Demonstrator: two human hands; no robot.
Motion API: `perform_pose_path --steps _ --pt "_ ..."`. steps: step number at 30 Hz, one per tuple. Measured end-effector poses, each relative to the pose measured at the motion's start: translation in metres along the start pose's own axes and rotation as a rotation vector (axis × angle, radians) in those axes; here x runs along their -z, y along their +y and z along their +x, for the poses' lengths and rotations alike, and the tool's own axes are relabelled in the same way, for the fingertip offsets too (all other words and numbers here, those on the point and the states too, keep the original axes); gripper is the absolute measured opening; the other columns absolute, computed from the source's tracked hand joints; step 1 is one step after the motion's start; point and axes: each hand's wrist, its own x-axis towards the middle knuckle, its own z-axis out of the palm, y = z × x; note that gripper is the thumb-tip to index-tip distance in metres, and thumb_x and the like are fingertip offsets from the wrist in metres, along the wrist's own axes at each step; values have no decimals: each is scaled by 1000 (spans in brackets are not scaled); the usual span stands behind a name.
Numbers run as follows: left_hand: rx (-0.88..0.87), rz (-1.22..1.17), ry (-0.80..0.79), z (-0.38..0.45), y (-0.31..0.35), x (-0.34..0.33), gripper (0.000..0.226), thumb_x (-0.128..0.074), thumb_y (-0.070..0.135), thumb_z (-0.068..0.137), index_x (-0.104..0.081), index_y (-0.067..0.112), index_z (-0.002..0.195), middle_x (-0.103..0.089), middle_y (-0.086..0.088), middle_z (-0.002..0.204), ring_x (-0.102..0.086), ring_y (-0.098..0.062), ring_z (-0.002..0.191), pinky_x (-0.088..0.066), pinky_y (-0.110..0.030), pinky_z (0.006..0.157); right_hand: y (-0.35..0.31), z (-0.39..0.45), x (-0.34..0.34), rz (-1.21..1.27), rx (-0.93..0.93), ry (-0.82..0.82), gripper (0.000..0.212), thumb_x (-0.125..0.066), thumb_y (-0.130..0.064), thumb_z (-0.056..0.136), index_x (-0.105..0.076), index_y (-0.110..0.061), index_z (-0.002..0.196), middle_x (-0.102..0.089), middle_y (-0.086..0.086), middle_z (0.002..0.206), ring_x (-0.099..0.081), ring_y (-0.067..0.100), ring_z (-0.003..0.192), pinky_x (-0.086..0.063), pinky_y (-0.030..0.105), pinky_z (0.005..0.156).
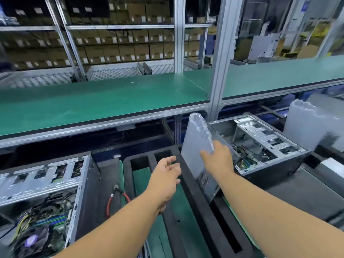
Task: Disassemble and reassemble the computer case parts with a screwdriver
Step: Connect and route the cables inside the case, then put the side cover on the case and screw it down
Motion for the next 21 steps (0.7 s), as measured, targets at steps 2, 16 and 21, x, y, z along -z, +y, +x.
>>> perform_pose_path --steps 2,16,21 --pt "-9 -4 0 1 1 1 33 -57 26 103 -54 36 134 -64 12 129 -66 -5 110 -53 -36 104 -3 4 -3 46 3 -48 17 -60 -37 100 -60 -21 105 -62 0 92 -64 31 95 -52 39 75" --pt "-522 489 9 -42 60 134 148 -91 70 55 17 53 155 9 37 162 -2 8 152 -17 -36 124 -202 -114 29 1147 340 -379 33 -70 -51 94 -74 -28 118 -77 0 114 -73 25 109 -58 52 94" --pt "-606 453 80 -83 71 198 133 -91 58 67 8 55 156 -2 37 163 -13 9 150 -23 -30 118 -259 -159 1 1405 278 -738 41 -56 -41 105 -67 -14 133 -69 15 132 -68 35 120 -59 50 93"
